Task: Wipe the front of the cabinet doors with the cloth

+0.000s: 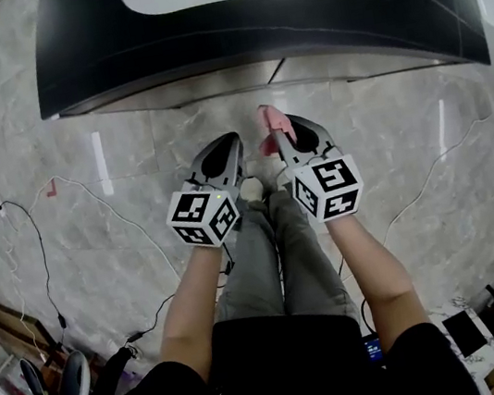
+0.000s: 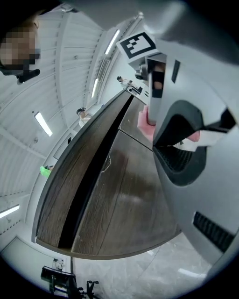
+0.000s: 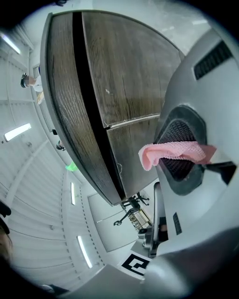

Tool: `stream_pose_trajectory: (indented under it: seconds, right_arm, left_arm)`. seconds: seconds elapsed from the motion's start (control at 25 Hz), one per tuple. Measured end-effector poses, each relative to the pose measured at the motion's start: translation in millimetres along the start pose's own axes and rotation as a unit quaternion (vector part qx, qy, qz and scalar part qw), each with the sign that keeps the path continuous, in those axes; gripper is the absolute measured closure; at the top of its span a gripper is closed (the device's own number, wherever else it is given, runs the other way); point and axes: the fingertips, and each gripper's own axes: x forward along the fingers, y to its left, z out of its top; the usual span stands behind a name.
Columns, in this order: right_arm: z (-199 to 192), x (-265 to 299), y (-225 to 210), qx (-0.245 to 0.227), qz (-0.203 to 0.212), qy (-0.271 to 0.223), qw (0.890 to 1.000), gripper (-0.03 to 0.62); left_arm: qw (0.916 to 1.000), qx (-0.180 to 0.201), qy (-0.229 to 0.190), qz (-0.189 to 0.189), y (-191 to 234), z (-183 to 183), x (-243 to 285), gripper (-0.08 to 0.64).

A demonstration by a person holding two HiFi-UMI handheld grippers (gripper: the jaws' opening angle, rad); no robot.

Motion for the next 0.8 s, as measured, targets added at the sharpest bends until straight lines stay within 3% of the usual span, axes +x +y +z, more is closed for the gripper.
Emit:
stream_pose_trajectory:
  seconds: [0.28, 0.8]
  right_arm:
    - [26, 7, 9, -0.018, -0.022, -0.037, 0.999, 0.545]
    - [64, 10, -44, -0.041, 0.002, -0.082, 0.996, 0.545]
  left_arm:
    - [0.9994, 0.016, 0.004, -0.031, 3, 7, -7, 0.551]
    - [0.9991, 0.022, -0.036, 0.004, -7, 21, 29, 0.551]
